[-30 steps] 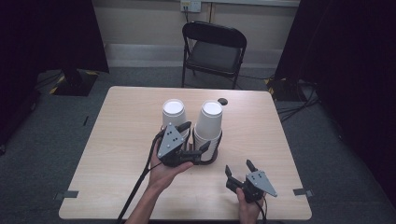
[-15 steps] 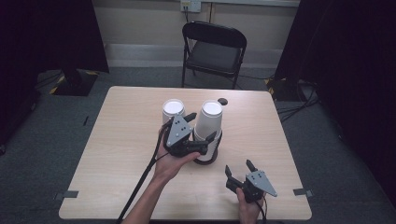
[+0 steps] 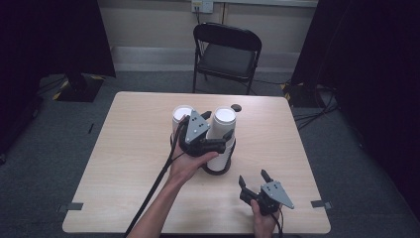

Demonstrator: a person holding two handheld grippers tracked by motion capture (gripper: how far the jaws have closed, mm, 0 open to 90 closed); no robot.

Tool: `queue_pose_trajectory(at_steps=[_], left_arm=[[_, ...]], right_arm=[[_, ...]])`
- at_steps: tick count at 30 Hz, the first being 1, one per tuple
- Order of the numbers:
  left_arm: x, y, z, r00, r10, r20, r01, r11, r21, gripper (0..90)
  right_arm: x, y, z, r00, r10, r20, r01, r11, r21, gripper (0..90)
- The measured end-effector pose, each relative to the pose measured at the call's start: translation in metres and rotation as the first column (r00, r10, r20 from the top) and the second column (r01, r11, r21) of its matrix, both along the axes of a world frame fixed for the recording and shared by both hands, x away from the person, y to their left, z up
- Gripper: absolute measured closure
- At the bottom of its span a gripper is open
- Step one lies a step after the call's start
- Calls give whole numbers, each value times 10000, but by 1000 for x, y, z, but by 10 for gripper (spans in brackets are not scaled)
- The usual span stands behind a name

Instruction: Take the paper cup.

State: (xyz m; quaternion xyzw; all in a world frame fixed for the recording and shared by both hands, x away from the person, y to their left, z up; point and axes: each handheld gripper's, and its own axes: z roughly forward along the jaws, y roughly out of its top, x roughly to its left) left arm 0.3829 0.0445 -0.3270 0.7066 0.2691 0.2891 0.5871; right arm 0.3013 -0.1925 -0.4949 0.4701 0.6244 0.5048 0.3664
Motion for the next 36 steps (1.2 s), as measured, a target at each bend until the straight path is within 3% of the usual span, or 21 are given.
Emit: queue_pose_trajectory(at_steps=[11, 14, 18, 23, 27, 36], left_arm=[[14, -8, 4, 9997, 199, -157, -193, 9991, 386, 158], [18, -10, 3, 9989, 221, -411, -205, 9991, 372, 161], [23, -16, 1, 9978, 466, -477, -428, 9961, 775, 163], [25, -20, 2, 9976, 481, -499, -439, 9956, 822, 168], [28, -24, 1, 9960, 690, -570, -623, 9919, 1104, 169], [34, -29, -4, 9923, 777, -964, -645, 9890, 1332, 175]], right_arm=[[0, 0, 0, 10000, 4, 8, -4, 10000, -3, 175], [0, 0, 0, 10000, -4, 29, 4, 10000, -13, 175], [0, 0, 0, 10000, 25, 51, -25, 10000, 18, 175], [0, 0, 0, 10000, 30, 52, -30, 10000, 20, 175], [-1, 0, 0, 10000, -13, 93, 12, 10000, 16, 175], [-1, -1, 0, 10000, -1, 97, 1, 10000, 29, 175]])
